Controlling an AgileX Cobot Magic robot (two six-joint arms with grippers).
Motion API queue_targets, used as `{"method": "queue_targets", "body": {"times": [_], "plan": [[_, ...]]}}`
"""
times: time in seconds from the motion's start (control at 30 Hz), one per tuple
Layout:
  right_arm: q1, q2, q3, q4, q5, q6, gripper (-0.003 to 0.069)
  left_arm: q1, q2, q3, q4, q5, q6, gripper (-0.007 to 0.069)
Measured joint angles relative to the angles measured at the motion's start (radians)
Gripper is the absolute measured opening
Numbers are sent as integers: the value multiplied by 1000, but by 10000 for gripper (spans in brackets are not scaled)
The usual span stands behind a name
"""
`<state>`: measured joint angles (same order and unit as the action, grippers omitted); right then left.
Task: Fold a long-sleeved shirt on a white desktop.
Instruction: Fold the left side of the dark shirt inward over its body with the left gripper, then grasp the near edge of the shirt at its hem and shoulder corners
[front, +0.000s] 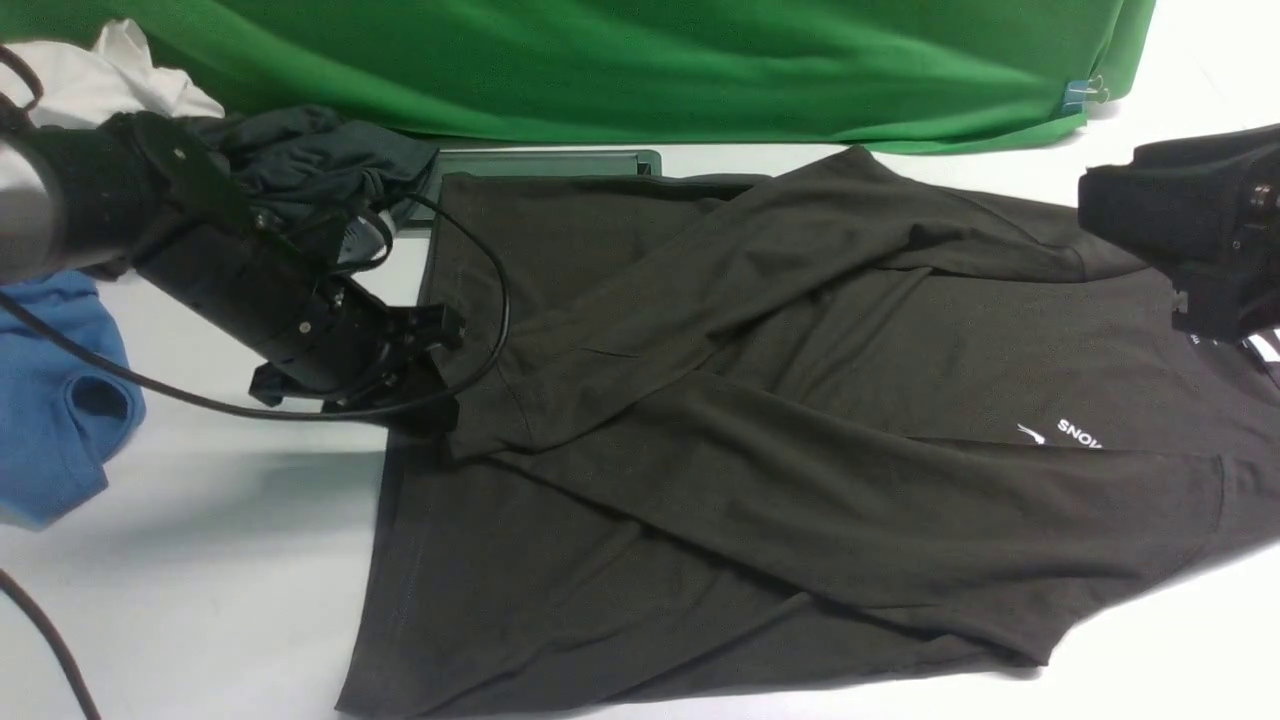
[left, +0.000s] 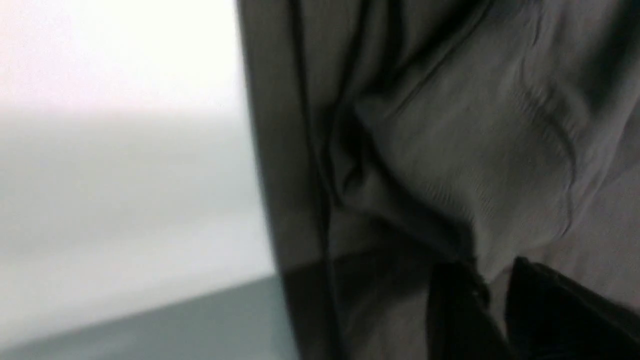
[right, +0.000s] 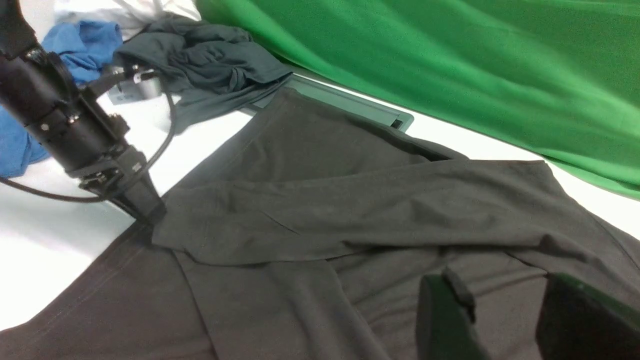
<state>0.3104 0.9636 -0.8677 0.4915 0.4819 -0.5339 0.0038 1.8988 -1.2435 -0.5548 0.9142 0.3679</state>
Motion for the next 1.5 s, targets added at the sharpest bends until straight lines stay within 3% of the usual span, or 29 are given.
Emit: {"method": "queue_targets", "body": {"times": [0.3,0.5,0.67,0.83,1.03,1.2,1.33,1.5], "plan": [[0,0,0,-1,3,0,262,0,-193,74,180,106,-122,512],[0,8,0,-1,3,0,262,0,-377,338,191,59,-162,587],[0,53,0,-1,3,1,262,0,-473,527,136,37,-190,587],[0,96,0,-1,3,1,262,0,-496,653,69,-82,-223,587],[0,117,0,-1,3,2,262,0,-455,689,-15,-223,-224,587],[0,129,0,-1,3,3,262,0,-404,679,-80,-220,-154,579],[0,138,0,-1,7,3,262,0,-373,672,-154,-204,-35,527],[0,154,0,-24,99,0,262,1,-357,663,-177,-209,80,331]]}}
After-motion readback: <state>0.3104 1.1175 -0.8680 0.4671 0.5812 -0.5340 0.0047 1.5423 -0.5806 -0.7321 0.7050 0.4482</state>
